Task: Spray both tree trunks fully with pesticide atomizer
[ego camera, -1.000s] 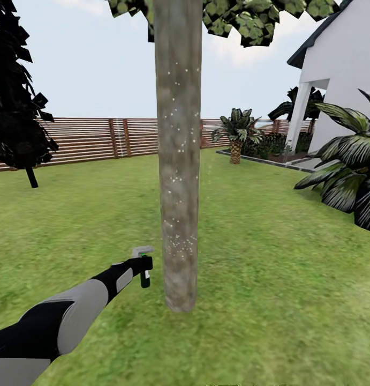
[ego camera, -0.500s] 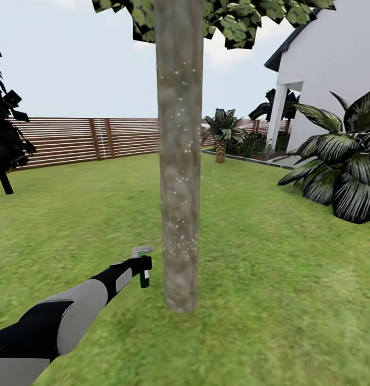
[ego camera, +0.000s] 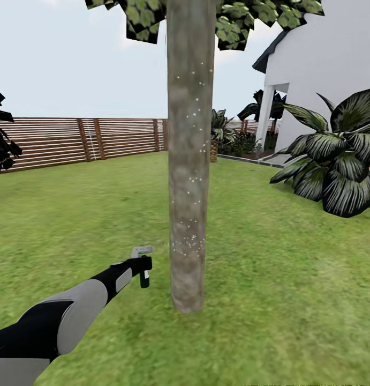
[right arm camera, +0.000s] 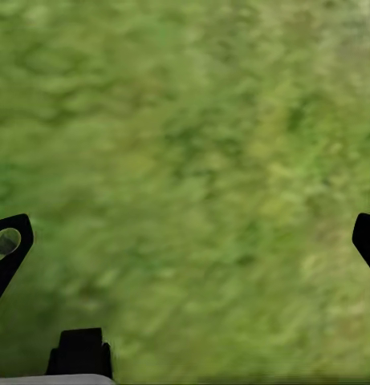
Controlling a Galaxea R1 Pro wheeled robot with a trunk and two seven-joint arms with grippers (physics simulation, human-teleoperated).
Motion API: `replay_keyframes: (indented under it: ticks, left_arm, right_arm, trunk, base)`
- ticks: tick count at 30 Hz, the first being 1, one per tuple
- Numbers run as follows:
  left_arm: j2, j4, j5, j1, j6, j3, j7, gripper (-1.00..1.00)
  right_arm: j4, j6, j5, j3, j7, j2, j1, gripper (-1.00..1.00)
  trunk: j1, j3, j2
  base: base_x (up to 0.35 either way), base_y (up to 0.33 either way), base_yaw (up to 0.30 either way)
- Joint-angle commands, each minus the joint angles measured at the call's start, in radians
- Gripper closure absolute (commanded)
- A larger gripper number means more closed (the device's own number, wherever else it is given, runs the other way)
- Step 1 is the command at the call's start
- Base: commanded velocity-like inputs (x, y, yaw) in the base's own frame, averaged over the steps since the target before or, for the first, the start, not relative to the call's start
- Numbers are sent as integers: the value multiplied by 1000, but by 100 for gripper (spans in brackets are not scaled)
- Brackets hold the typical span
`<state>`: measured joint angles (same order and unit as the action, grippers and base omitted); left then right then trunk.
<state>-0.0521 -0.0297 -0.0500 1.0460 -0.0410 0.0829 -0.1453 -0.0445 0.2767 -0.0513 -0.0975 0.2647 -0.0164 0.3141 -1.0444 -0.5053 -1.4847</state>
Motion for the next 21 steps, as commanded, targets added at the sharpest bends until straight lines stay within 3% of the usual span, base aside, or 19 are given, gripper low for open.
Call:
replay_keyframes:
  ticks: [1,15,21]
  left_arm:
    - [0,-1,-5,0,-5,8,-4,100]
    - [0,-1,-5,0,-5,8,-4,100]
    - [0,-1,-5,0,-5,8,-5,100]
  right_arm:
    - [-5,4,-6,-7,7,0,2,-100]
    - [-8,4,-6,-7,7,1,2,-100]
    - [-8,4,-6,-7,7,1,2,-100]
  trunk:
    - [0,-1,-1]
    - [0,-1,-1]
    - [0,-1,-1]
  base:
    - [0,350,-179]
    - [0,350,-275]
    - [0,350,-148]
